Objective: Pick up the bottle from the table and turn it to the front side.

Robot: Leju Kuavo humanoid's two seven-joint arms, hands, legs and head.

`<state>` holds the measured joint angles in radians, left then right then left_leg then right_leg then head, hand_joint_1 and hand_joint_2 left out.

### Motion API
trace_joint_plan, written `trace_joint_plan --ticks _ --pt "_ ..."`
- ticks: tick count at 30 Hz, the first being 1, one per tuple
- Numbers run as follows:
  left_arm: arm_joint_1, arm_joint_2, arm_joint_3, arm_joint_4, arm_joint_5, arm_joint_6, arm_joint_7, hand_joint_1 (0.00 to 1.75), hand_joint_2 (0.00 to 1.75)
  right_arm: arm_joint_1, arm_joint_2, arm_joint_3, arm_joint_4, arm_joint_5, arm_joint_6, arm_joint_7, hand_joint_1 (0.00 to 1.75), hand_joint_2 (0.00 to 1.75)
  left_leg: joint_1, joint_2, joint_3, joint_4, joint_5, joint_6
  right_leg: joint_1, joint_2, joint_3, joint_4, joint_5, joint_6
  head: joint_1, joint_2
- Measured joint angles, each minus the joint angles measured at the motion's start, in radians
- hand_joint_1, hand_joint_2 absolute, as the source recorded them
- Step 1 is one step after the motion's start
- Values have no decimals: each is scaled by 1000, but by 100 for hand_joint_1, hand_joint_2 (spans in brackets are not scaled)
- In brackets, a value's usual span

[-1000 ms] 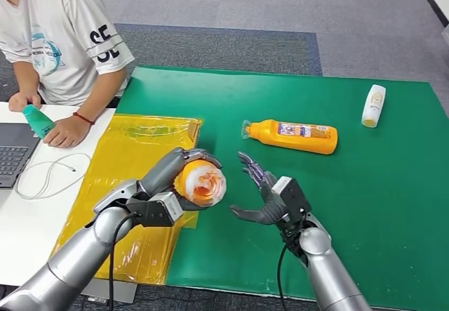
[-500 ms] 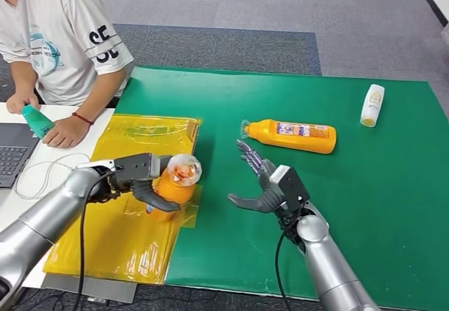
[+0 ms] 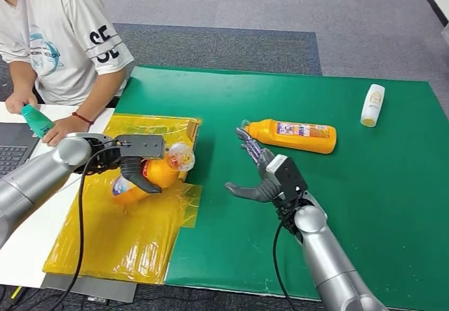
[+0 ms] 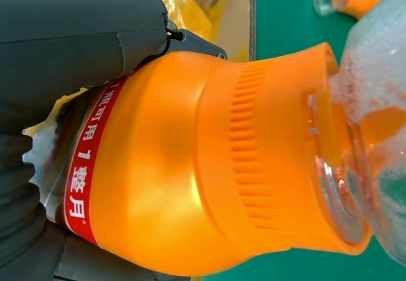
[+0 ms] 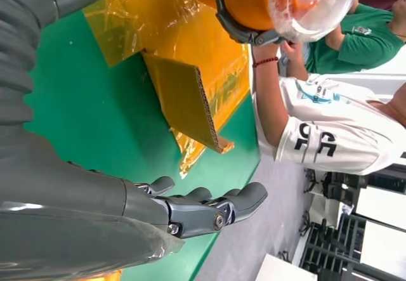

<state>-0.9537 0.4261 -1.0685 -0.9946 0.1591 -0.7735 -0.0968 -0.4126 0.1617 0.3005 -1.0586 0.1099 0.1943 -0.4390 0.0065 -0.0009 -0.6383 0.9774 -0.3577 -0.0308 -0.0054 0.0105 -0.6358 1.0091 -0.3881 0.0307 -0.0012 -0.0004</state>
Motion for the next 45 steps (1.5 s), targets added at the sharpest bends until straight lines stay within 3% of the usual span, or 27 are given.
trace_joint_plan --ticks 7,16,34,37,38,41,45 --pt "-59 -22 -98 13 -97 92 0 175 175 -3 0 -5 -18 12 -16 13 0 175 0 0 0 0 0 0 0 0 0 0 0 0 0 0" --pt "-75 -64 -173 19 -258 188 -19 175 175 3 0 -18 -43 31 -18 16 0 175 0 0 -2 0 0 0 0 0 -1 0 0 0 0 0" --pt "-18 -72 -131 19 -56 130 -60 175 175 2 12 -24 -52 36 -6 17 0 175 0 0 -2 0 0 0 0 0 -2 0 1 0 0 0" --pt "-17 -71 -123 19 -46 126 -58 133 175 1 14 -24 -52 36 -6 17 0 175 0 0 -2 0 0 0 0 0 -2 0 1 0 0 0" --pt "-17 -70 -122 19 -44 126 -56 89 175 1 14 -24 -52 36 -6 17 0 175 0 0 -2 0 0 0 0 0 -2 0 1 0 0 0" --pt "-17 -66 -121 18 -39 122 -50 0 175 -1 14 -24 -52 36 -5 17 0 175 0 0 -2 0 0 0 0 0 -2 0 1 0 0 0" --pt "-17 -63 -117 18 -36 123 -49 0 175 -2 14 -24 -52 36 -5 18 0 175 0 0 -2 0 0 0 0 0 -2 0 1 0 0 0"
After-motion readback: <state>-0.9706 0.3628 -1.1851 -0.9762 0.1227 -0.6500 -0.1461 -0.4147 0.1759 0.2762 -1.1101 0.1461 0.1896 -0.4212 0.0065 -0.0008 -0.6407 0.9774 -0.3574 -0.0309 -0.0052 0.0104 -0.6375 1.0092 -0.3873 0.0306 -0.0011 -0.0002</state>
